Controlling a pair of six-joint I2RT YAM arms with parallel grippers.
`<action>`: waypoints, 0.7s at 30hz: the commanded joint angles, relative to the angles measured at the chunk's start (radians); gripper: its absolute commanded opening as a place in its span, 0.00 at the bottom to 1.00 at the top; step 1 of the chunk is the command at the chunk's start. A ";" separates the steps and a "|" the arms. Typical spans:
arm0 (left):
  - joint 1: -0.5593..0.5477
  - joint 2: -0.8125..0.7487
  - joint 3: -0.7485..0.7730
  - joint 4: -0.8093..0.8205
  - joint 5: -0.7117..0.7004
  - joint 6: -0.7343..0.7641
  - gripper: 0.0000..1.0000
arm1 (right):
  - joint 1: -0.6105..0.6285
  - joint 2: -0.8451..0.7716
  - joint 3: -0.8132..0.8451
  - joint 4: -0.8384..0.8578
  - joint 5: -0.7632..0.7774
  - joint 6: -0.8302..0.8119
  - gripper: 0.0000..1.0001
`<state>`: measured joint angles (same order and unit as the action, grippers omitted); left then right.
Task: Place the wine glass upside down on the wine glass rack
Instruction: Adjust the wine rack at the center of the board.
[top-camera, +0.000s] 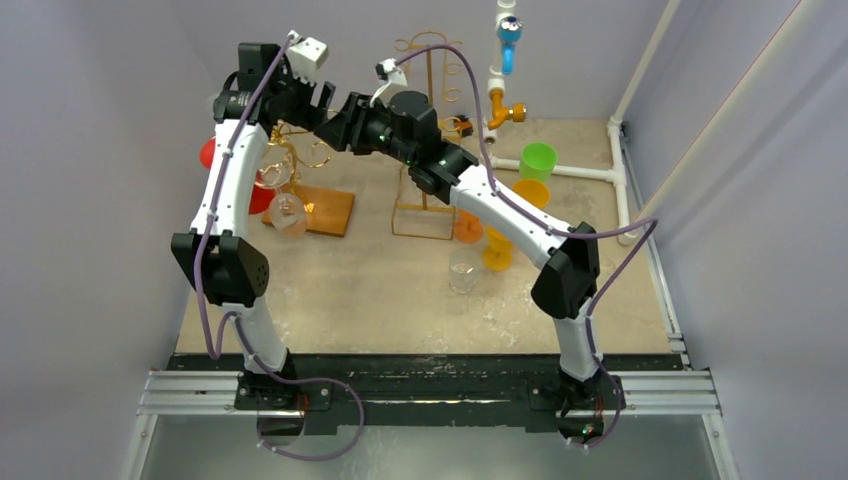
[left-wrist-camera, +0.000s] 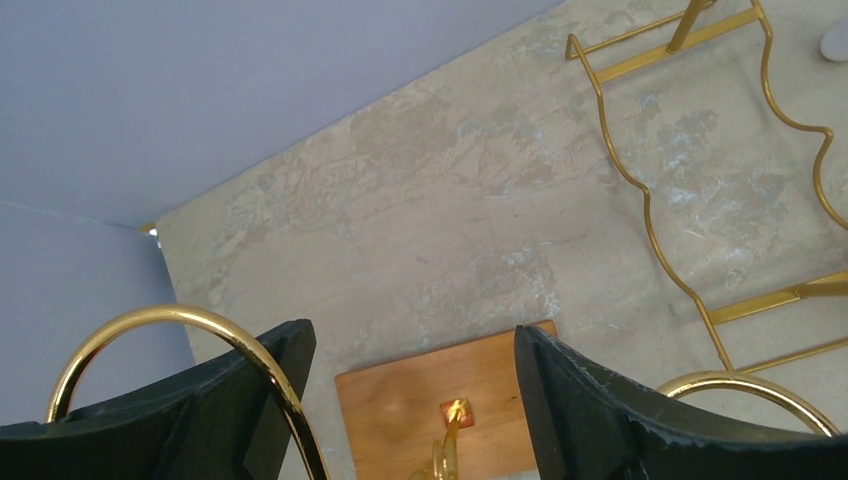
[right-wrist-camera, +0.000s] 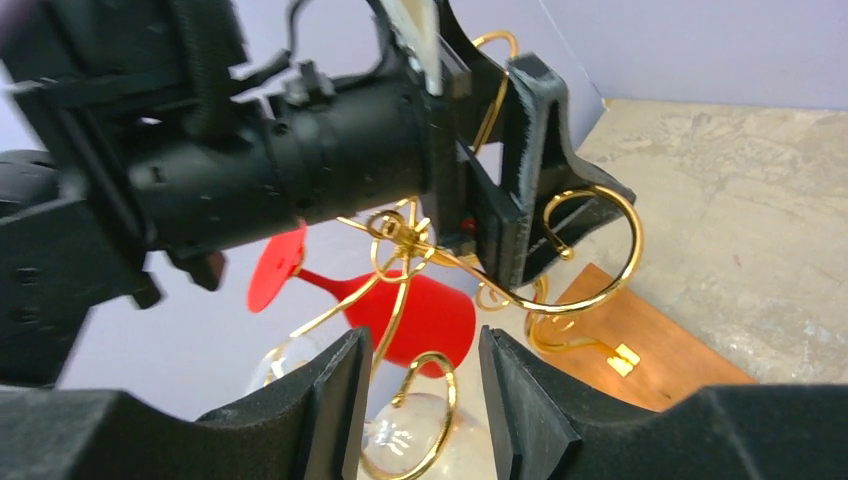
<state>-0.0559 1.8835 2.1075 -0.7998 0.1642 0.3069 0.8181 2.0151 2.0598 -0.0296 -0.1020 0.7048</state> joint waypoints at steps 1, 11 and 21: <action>-0.007 -0.019 0.065 -0.010 -0.063 -0.009 0.92 | 0.002 0.030 0.049 -0.039 -0.027 -0.008 0.50; -0.006 -0.049 -0.003 0.043 -0.061 -0.021 0.77 | 0.003 -0.002 -0.026 0.004 -0.035 -0.008 0.28; -0.007 -0.055 -0.007 0.052 -0.075 -0.028 0.64 | 0.002 -0.060 -0.134 0.087 -0.075 0.013 0.45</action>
<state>-0.0559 1.8832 2.0956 -0.7677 0.1532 0.2981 0.8181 2.0197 1.9568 0.0189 -0.1467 0.7189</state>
